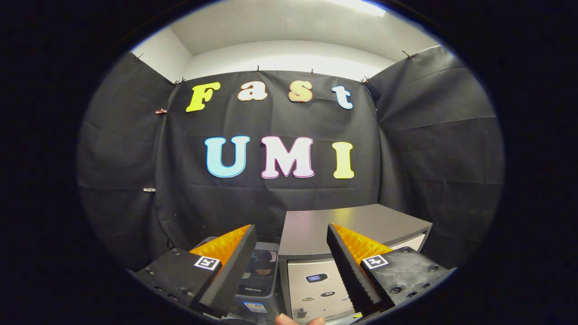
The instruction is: Put the clothes into the washing machine and then close the washing machine lid.
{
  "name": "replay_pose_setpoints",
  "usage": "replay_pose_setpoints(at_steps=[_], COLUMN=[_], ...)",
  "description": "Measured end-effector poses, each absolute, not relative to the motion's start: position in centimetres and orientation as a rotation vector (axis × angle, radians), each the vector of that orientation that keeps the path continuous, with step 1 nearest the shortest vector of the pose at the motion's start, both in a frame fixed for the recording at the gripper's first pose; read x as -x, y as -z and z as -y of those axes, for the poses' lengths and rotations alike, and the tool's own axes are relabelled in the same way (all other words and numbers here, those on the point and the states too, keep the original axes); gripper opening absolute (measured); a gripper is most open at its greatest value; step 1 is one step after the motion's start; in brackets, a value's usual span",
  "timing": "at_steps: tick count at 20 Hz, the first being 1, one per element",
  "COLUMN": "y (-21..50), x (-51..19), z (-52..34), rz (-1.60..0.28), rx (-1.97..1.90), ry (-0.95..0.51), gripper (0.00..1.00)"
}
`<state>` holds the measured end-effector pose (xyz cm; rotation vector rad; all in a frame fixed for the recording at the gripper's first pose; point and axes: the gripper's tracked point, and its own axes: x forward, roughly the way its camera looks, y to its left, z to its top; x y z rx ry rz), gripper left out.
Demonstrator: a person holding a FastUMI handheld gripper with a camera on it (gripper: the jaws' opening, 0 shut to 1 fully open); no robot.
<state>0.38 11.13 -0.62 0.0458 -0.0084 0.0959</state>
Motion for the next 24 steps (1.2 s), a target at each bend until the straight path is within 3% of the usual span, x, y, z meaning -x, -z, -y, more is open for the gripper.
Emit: replay_pose_setpoints(at_steps=[24], y=[-0.11], x=[0.59], z=[-10.17], rz=[0.043], rx=[-0.024], ry=[-0.061], gripper=[0.99])
